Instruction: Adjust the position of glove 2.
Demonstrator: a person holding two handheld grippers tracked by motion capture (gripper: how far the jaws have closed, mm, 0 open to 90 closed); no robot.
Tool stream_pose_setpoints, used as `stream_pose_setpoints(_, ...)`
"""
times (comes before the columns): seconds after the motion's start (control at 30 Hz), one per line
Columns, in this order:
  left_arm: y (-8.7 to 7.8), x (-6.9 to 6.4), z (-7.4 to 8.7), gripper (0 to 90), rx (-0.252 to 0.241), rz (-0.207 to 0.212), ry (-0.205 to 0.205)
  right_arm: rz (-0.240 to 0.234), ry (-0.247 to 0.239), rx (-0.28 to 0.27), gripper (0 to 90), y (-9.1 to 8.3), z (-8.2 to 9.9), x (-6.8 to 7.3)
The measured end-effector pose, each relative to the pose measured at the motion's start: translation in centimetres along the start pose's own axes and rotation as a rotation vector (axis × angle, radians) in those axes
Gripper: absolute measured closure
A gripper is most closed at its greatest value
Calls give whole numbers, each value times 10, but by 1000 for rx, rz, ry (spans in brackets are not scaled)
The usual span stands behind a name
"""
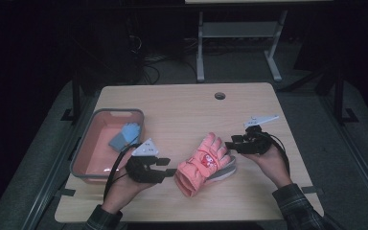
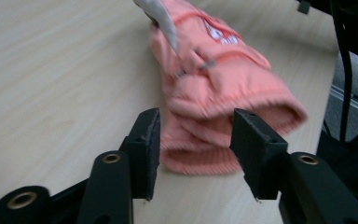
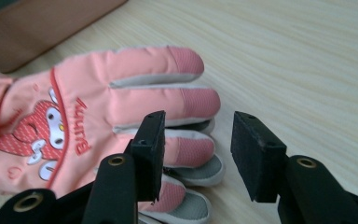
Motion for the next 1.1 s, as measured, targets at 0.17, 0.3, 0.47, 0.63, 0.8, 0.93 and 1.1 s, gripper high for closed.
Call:
stream_pose_setpoints(0.17,9,-4,2,475,10,-5,21,-14,0,27,544,2,9,1)
stream_pose_setpoints(0.3,17,0,1,450,14,-29,36,-43,13,29,534,8,10,4)
stream_pose_setpoints(0.47,24,3,0,474,9,-34,48,-62,42,51,556,25,13,2)
stream_pose_setpoints(0.63,30,1,1,489,36,-33,56,-87,53,84,638,35,19,4)
stream_pose_setpoints(0.8,30,3,0,490,25,-46,57,-89,10,87,855,34,20,8)
stream_pose_setpoints(0.93,28,5,-1,488,14,-51,51,-89,10,82,899,33,19,7)
stream_pose_setpoints(1.1,28,6,-1,489,20,-50,56,-72,26,19,766,25,11,-1)
Point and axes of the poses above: each handheld gripper's, and its own axes: y roughly forward along the jaws, z roughly out of its underside, x roughly to its left, the point moved 7 cm from there along y, roughly forward along the jaws, and after that the axes turned 1 degree about -y, right-handed, at the moved point
